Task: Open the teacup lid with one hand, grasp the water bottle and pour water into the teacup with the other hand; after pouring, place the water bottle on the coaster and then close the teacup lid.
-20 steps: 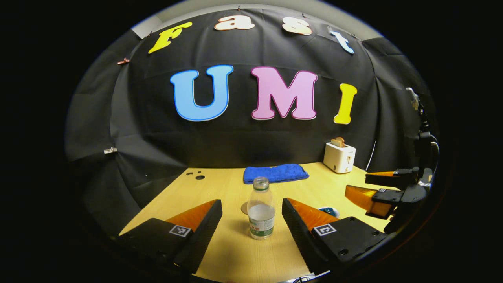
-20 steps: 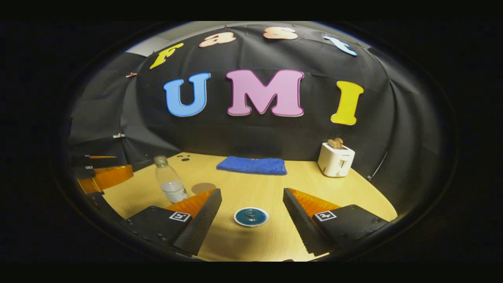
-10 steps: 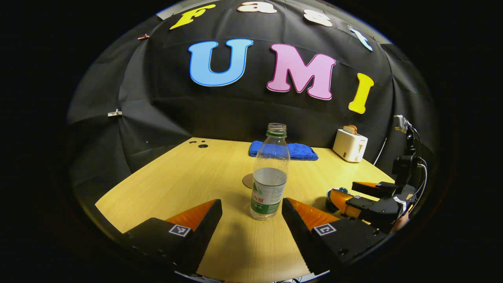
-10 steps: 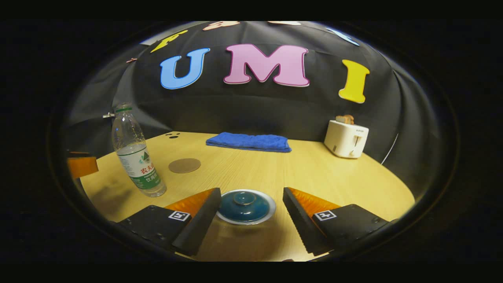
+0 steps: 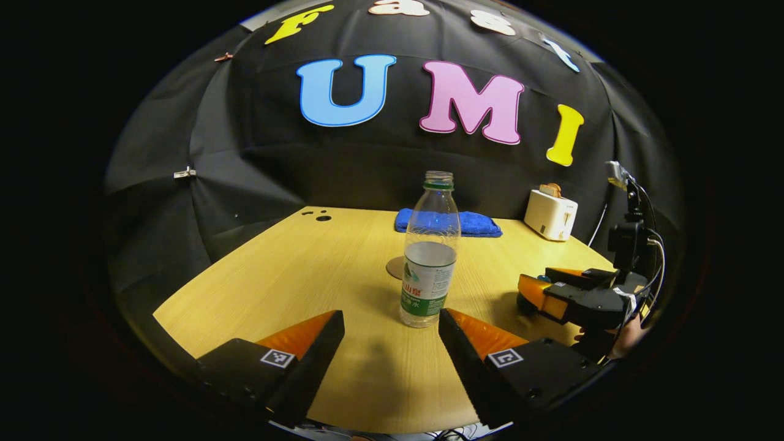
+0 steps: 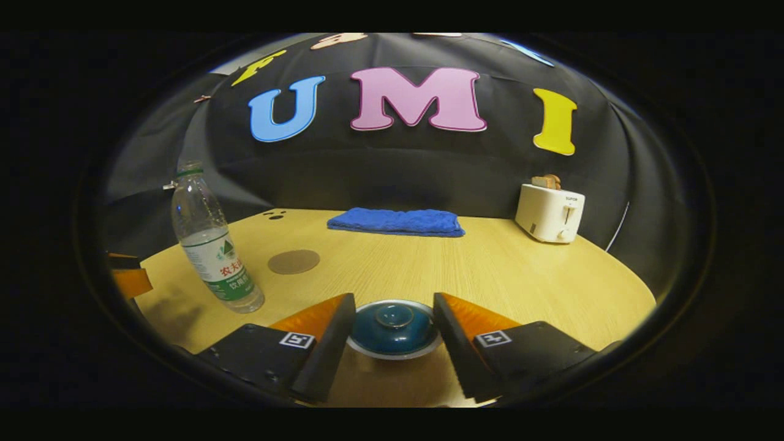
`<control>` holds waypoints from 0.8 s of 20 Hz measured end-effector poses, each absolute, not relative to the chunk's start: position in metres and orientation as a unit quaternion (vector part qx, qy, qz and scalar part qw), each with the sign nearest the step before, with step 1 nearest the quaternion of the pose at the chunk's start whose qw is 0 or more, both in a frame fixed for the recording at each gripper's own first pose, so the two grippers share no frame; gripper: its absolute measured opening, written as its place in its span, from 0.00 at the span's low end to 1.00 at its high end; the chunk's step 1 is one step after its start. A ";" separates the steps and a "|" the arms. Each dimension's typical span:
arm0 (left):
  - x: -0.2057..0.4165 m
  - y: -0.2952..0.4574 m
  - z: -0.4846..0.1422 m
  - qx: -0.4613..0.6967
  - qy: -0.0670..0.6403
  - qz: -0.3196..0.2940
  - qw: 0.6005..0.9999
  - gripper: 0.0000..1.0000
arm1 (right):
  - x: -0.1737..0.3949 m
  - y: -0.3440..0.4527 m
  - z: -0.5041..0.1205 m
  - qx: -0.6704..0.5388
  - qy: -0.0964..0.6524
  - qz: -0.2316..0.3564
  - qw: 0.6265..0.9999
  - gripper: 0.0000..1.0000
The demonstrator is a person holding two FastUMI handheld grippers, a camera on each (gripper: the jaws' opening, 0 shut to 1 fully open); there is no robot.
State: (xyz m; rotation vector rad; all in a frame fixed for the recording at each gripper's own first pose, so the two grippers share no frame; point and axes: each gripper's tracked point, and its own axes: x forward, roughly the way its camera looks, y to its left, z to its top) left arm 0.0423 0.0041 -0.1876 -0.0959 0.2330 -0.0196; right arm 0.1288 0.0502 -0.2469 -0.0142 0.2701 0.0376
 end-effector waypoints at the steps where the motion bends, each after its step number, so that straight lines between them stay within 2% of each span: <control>1: 0.042 0.002 -0.187 -0.045 0.116 -0.013 0.992 0.98 | 0.129 0.051 -0.247 -0.006 0.134 0.018 0.991 0.73; 7: 0.044 -0.006 -0.189 -0.043 0.113 -0.024 0.992 0.98 | 0.130 0.052 -0.244 -0.005 0.144 0.028 0.989 0.66; 8: 0.045 -0.005 -0.189 -0.045 0.113 -0.022 0.992 0.98 | 0.132 0.053 -0.243 -0.006 0.143 0.030 0.989 0.68; 11: 0.047 -0.002 -0.188 -0.051 0.112 -0.017 0.992 0.98 | 0.134 0.051 -0.241 -0.006 0.145 0.027 0.989 0.31; 13: 0.048 -0.001 -0.187 -0.052 0.110 -0.017 0.992 0.98 | 0.137 0.049 -0.241 0.001 0.151 0.025 0.988 0.39; 14: 0.050 -0.002 -0.188 -0.051 0.110 -0.020 0.992 0.98 | 0.136 0.050 -0.240 0.004 0.156 0.025 0.987 0.33; 15: 0.052 -0.005 -0.189 -0.049 0.112 -0.028 0.992 0.98 | 0.137 0.049 -0.241 0.006 0.162 0.025 0.986 0.36; 16: 0.054 -0.008 -0.192 -0.045 0.114 -0.039 0.992 0.99 | 0.139 0.050 -0.242 0.008 0.168 0.026 0.985 0.31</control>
